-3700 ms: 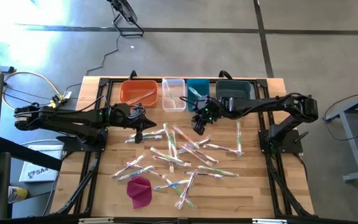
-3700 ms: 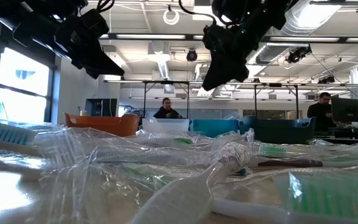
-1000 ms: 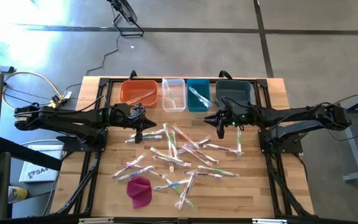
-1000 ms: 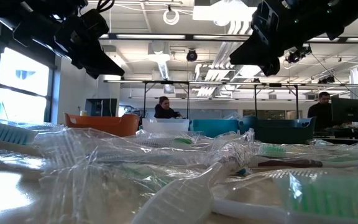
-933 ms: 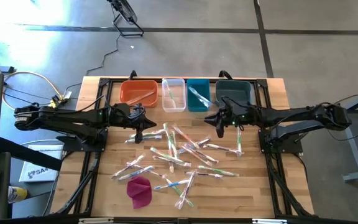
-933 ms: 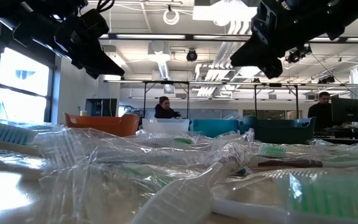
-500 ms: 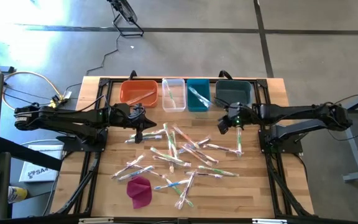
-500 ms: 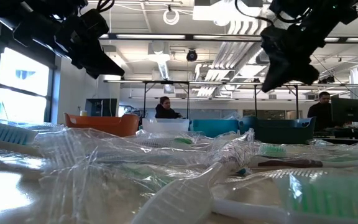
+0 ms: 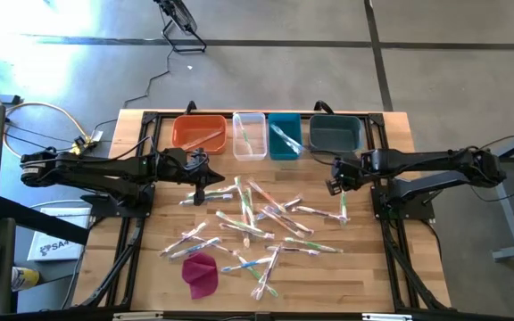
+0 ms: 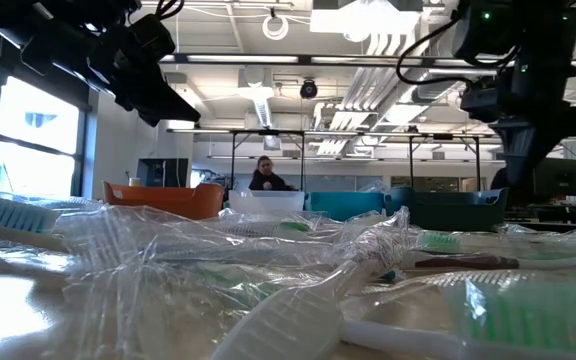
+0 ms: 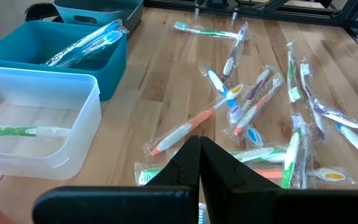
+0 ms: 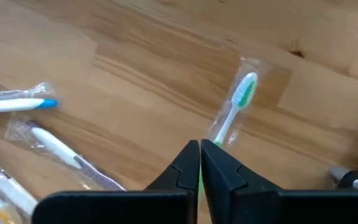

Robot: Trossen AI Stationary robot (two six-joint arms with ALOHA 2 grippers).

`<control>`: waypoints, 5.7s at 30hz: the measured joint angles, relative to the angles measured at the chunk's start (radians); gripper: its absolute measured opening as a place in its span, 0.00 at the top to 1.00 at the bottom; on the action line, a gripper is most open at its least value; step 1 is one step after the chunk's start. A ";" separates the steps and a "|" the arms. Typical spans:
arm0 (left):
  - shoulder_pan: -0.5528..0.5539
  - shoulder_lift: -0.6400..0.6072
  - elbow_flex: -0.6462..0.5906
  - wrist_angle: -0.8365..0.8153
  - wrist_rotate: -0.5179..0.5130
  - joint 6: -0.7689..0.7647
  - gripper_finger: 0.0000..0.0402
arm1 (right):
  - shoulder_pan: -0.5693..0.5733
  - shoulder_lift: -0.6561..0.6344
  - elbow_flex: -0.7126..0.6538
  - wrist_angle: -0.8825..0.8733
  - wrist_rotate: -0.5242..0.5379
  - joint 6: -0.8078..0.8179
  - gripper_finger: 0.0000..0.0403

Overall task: Pick & Place Toothbrushes
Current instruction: Put the green toothbrush into the transparent bin

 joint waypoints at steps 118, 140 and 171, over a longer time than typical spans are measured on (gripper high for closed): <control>0.000 0.000 0.000 -0.001 0.000 0.000 1.00 | 0.170 0.001 -0.292 0.406 -0.065 0.343 0.73; 0.000 0.000 0.000 -0.001 0.000 0.000 1.00 | 0.171 0.080 -0.286 0.426 -0.039 0.365 0.73; 0.000 0.000 0.000 -0.001 0.000 0.000 1.00 | 0.171 0.048 -0.297 0.409 0.001 0.270 0.97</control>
